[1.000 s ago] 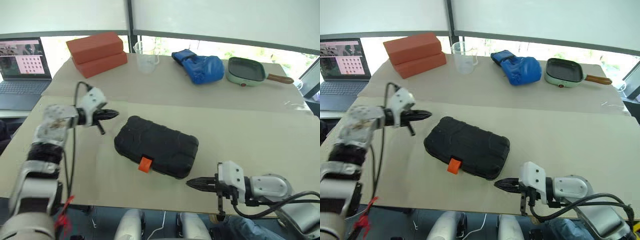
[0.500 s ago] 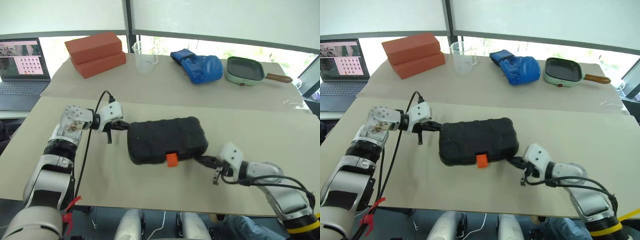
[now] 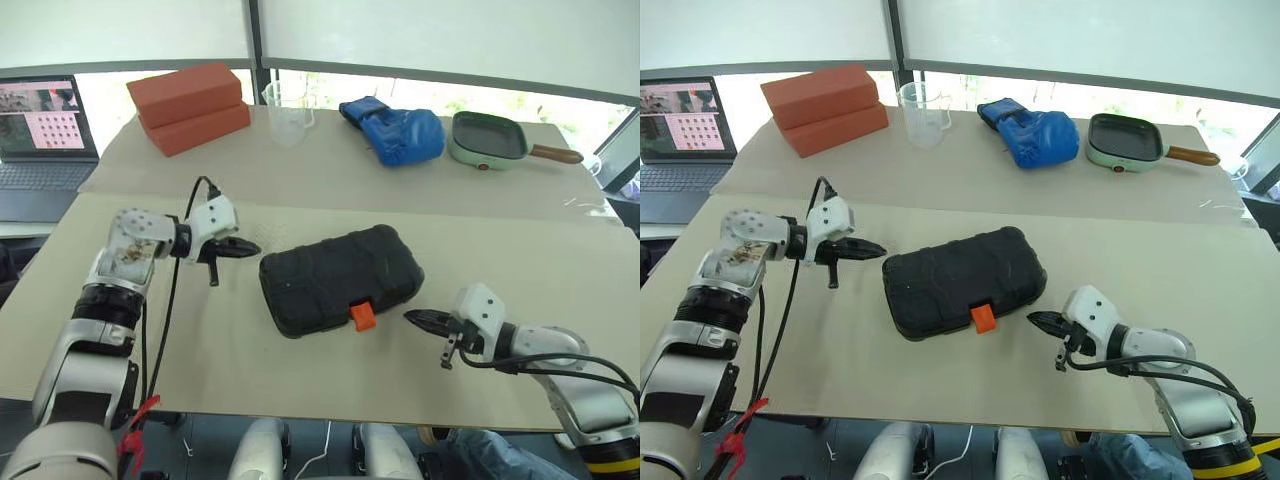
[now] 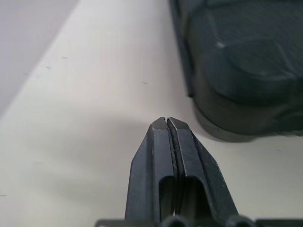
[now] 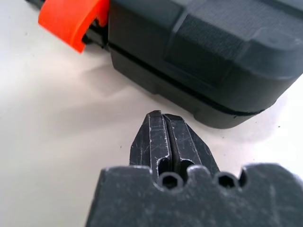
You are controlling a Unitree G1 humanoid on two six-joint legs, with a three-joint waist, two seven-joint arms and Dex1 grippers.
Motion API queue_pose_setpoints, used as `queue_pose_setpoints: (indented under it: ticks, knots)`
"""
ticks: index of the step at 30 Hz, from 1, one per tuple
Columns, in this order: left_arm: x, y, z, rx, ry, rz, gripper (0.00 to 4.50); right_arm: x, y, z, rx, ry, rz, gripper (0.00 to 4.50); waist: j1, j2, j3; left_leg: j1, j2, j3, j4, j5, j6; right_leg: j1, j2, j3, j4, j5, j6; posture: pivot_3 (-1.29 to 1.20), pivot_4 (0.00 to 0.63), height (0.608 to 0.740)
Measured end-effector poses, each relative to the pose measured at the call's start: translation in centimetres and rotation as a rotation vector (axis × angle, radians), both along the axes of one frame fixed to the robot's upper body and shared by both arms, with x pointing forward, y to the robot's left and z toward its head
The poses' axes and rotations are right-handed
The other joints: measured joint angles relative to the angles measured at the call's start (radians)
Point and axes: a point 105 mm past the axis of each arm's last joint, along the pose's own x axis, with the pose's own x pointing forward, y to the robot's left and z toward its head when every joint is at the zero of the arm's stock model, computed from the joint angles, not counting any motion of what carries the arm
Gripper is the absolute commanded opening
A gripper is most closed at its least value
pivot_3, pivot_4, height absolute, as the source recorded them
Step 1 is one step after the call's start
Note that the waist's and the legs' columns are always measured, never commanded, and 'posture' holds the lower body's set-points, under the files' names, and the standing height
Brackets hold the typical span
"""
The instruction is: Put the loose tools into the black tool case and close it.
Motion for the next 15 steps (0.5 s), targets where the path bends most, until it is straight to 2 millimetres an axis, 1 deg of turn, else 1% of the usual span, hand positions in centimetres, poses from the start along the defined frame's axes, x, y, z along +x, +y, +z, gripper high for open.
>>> queue_pose_setpoints:
  ticks: [3, 6, 10, 12, 13, 14, 15]
  knots:
    - [-0.6, -1.8, -0.9, -0.021, 0.030, -0.056, 0.05, 1.7, 0.0, 0.2, 0.011, -0.033, -0.054, 0.00, -0.002, 0.000, 0.000, -0.001, 0.000, 0.000, 0.000, 0.000, 0.000, -0.001, 0.000, 0.001, 0.001, 0.000, 0.000, 0.00, 0.150, 0.738]
    - [-1.2, -2.3, -1.1, -0.025, 0.044, -0.074, 0.05, 2.3, -0.3, 0.1, 0.006, -0.039, -0.080, 0.00, -0.002, 0.000, 0.000, -0.001, 0.000, 0.000, 0.000, 0.000, 0.000, -0.001, 0.000, 0.001, 0.001, 0.000, 0.000, 0.00, 0.150, 0.738]
    - [-1.5, -2.6, -1.2, -0.029, 0.049, -0.083, 0.05, 2.3, -0.5, 0.0, 0.002, -0.035, -0.083, 0.00, -0.002, 0.000, 0.000, -0.001, 0.000, 0.000, 0.000, 0.000, 0.000, -0.001, 0.000, 0.001, 0.001, 0.000, 0.000, 0.00, 0.150, 0.738]
    - [-1.3, -2.9, -0.8, -0.033, 0.038, -0.088, 0.05, 1.4, -0.4, 0.2, 0.005, -0.023, -0.050, 0.00, 0.004, 0.000, 0.000, -0.001, 0.000, 0.000, 0.000, 0.000, 0.000, -0.001, 0.000, 0.000, 0.000, 0.000, 0.000, 0.00, 0.150, 0.738]
    - [-0.9, -3.1, 0.0, -0.045, 0.023, -0.082, 0.05, 0.5, -0.2, 0.6, 0.028, -0.004, -0.019, 0.00, 0.007, 0.000, 0.000, -0.002, 0.000, 0.000, 0.001, 0.000, 0.000, -0.001, 0.000, -0.001, 0.000, 0.000, 0.000, 0.00, 0.150, 0.738]
    - [-0.6, -3.3, 0.7, -0.058, 0.014, -0.076, 0.05, 0.1, -0.1, 1.0, 0.044, -0.001, -0.005, 0.00, 0.008, 0.000, 0.000, -0.003, 0.000, -0.001, 0.002, 0.000, 0.000, -0.001, 0.000, -0.001, 0.000, 0.000, 0.000, 0.00, 0.150, 0.738]
    - [-0.2, -3.7, 2.2, -0.094, 0.001, -0.072, 0.05, -0.3, 0.3, 1.6, 0.074, 0.003, 0.017, 0.00, 0.008, 0.000, 0.000, -0.003, 0.000, -0.001, 0.003, 0.000, 0.000, -0.001, 0.000, -0.001, 0.000, 0.000, 0.001, 0.00, 0.150, 0.738]
